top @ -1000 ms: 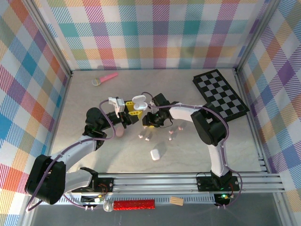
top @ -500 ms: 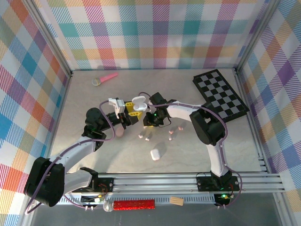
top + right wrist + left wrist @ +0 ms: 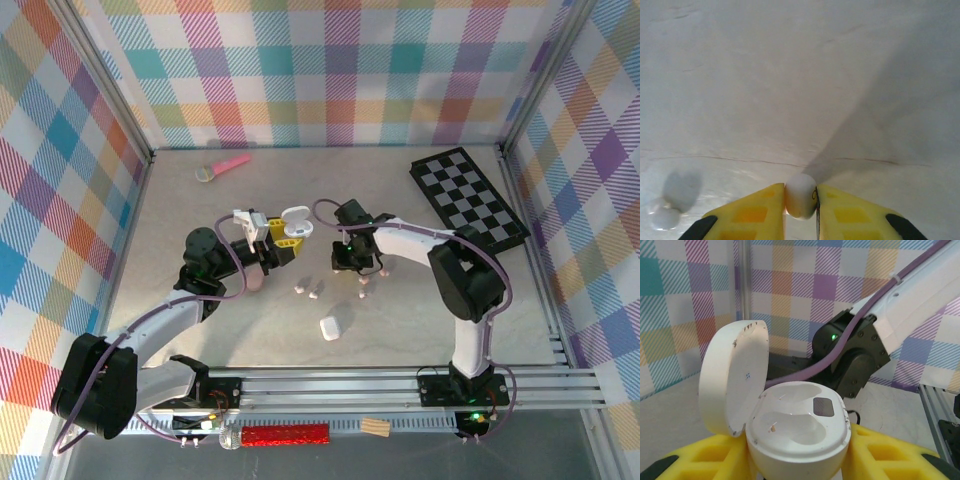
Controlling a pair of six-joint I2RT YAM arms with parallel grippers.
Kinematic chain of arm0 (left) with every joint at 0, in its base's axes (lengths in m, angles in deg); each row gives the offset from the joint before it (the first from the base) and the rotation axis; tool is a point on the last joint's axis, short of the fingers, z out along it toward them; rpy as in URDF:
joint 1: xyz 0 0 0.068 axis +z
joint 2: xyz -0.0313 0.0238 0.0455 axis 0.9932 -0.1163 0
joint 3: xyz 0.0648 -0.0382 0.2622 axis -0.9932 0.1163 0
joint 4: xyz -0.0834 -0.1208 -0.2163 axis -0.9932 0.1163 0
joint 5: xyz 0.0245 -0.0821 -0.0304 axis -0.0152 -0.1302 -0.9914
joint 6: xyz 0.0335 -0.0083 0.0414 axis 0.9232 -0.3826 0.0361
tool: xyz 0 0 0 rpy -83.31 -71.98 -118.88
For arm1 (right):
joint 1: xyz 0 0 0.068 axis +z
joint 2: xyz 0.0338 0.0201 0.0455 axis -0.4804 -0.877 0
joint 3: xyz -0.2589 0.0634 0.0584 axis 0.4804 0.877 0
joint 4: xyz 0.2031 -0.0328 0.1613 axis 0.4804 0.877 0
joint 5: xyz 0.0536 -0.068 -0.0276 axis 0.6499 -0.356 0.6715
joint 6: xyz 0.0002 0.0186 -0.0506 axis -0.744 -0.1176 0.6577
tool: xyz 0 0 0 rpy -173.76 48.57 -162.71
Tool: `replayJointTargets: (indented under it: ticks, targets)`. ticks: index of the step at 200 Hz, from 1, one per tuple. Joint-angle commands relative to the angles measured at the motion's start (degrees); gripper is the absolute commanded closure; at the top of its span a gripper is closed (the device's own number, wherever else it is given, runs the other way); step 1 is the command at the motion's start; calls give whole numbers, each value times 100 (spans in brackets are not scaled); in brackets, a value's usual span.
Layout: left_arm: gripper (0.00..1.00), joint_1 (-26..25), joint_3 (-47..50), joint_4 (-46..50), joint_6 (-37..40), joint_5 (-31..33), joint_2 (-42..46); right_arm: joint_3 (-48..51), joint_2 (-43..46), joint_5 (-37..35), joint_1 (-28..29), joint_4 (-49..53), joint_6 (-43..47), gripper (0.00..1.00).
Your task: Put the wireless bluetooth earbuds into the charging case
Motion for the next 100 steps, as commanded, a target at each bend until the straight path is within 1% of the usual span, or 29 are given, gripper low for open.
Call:
replayJointTargets:
  ticks: [1, 28, 59, 74, 90, 100]
  targets:
    - [57, 58, -29, -15, 153, 6, 74, 105, 210, -538, -47, 416, 268, 79]
    - [57, 58, -38, 35, 171, 6, 86, 120, 145, -704, -63, 581, 384, 78]
    - [57, 58, -47, 66, 188, 1, 60, 31, 43, -601, -48, 596, 440, 77]
    - [57, 58, -63, 73, 188, -13, 44, -25, 29, -499, -40, 560, 450, 73]
    - [57, 58, -65, 89, 188, -18, 45, -26, 73, -316, -38, 403, 420, 67]
    - [57, 58, -65, 82, 188, -11, 38, -35, 80, -180, -32, 325, 382, 65]
